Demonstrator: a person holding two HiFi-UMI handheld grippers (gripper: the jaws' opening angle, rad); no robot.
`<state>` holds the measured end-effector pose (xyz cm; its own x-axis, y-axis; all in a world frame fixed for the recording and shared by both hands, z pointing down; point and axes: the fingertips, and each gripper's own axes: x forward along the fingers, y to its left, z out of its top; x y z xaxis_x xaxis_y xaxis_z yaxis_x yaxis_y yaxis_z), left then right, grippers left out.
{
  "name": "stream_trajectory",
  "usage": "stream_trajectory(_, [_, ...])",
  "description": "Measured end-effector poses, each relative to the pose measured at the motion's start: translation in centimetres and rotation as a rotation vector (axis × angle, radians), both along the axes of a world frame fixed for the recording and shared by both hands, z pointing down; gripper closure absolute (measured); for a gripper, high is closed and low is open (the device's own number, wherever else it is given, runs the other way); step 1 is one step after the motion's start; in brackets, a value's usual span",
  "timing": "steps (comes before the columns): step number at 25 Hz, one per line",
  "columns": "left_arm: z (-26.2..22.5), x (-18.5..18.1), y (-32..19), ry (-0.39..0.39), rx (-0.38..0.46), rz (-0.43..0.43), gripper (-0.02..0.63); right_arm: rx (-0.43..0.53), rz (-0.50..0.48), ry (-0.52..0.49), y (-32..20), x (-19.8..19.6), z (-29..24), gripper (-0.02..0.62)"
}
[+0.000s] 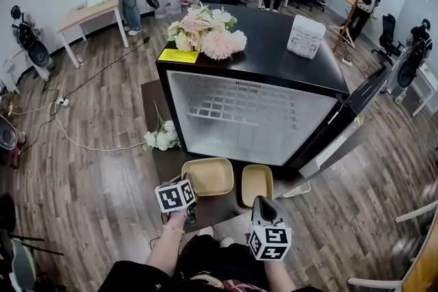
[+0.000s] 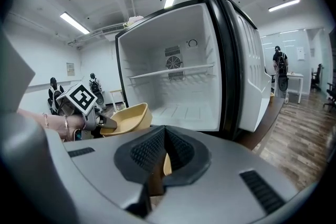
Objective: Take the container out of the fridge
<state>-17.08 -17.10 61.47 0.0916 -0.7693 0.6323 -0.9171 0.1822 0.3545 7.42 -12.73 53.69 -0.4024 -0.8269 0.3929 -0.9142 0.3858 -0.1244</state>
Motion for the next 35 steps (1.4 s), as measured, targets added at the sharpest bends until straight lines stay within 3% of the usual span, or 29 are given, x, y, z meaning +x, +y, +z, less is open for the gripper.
stream_trajectory(19, [6.5,0.3,2.5,-0.029,-0.149,0.015,0.597,-0.051,-0.008,0.018,1.0,-0.4,1.9,0.586])
stream_trajectory(35, [9.3,0.7,2.8,-0.112,-0.231,-0.011,0.597,-0.060,0.037,0.043,1.2,1.3,2.2,0.586])
